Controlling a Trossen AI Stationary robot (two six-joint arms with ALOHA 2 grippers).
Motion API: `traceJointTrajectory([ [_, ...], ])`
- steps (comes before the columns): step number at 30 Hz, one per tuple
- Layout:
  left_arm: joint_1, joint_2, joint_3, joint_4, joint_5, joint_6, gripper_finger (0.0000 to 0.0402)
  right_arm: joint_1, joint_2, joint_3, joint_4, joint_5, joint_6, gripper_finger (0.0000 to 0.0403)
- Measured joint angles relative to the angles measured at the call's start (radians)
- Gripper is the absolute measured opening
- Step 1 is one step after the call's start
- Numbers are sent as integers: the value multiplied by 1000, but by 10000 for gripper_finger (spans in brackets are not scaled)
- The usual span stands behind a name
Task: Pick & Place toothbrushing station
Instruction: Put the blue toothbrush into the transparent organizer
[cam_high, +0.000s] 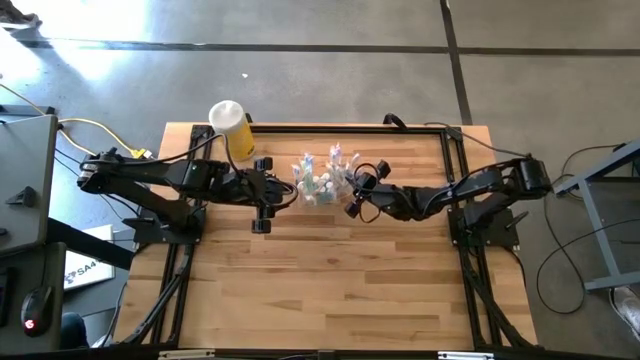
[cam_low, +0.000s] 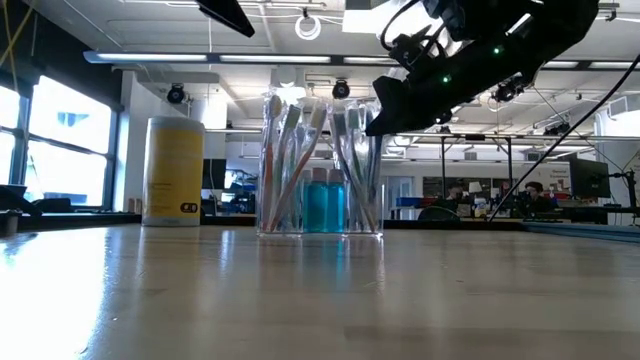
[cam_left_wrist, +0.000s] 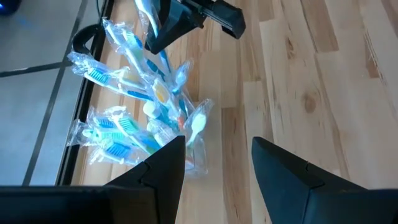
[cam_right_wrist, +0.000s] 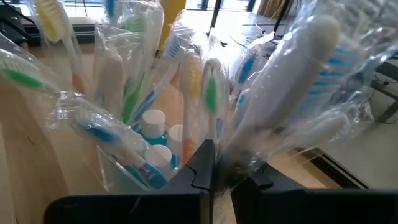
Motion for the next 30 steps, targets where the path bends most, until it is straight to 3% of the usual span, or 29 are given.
traceJointTrajectory([
  [12,0,0,0,0,0,-1,177,-2,173,91,-3,0,-27,16],
  [19,0,0,0,-11,29,-5,177,-15,181,98,-39,5,21,19],
  [30,0,0,0,-18,31,-5,177,37,140,97,-46,58,-6,140],
])
